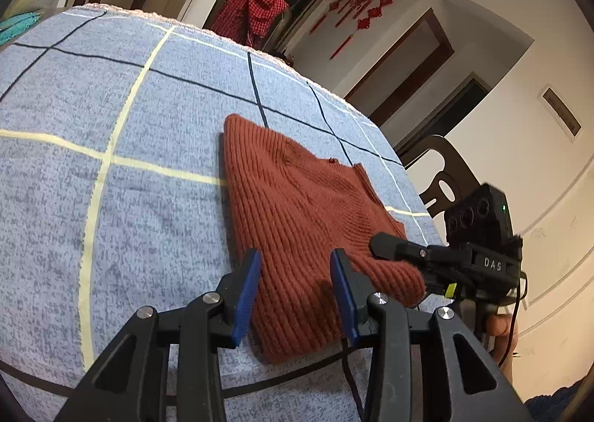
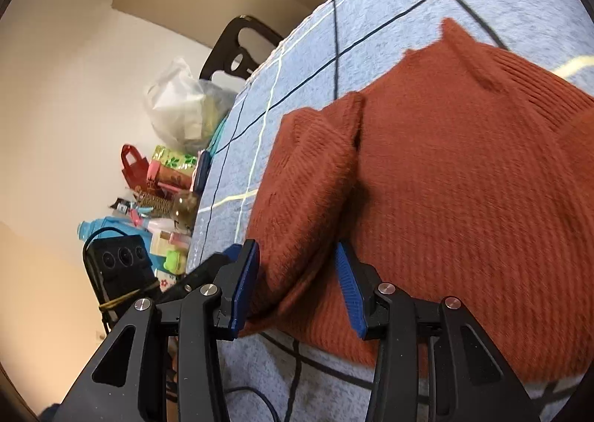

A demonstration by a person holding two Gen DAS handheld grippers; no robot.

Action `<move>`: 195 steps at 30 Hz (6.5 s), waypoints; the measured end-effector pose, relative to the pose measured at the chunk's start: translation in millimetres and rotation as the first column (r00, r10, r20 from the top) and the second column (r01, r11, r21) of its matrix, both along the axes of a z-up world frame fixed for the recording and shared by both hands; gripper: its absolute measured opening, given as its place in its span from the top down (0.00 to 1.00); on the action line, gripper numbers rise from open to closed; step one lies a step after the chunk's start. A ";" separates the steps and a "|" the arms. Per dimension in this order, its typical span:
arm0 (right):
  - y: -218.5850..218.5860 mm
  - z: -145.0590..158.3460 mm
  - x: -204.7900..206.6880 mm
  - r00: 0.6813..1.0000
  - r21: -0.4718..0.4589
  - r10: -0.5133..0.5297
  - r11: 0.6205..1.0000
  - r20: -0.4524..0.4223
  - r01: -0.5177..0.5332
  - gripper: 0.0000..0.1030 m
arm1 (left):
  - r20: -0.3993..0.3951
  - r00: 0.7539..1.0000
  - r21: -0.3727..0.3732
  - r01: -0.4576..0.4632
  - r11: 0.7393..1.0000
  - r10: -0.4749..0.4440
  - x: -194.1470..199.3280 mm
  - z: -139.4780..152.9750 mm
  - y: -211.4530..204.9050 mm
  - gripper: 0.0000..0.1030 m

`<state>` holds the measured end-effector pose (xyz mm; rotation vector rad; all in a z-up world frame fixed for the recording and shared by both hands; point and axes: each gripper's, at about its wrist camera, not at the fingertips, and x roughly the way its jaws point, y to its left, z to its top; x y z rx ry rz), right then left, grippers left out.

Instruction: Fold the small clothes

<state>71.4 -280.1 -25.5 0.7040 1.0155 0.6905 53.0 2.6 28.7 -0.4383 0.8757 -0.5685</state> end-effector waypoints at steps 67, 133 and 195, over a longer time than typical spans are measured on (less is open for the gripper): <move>-91.8 27.5 -15.5 0.935 -0.421 -0.217 0.848 0.282 0.324 0.85 | 0.114 0.983 0.362 0.091 0.928 -0.141 38.6 14.5 -130.6 0.53; -76.9 36.7 -76.7 0.938 -0.475 -0.152 0.830 0.313 0.293 0.85 | 0.144 0.983 0.395 0.052 0.917 -0.118 -11.4 24.5 -118.6 0.63; -113.8 -7.0 -18.8 0.968 -0.163 -0.219 0.958 0.122 0.237 0.61 | 0.010 0.996 0.224 0.087 0.971 -0.092 31.7 -10.1 -118.4 0.41</move>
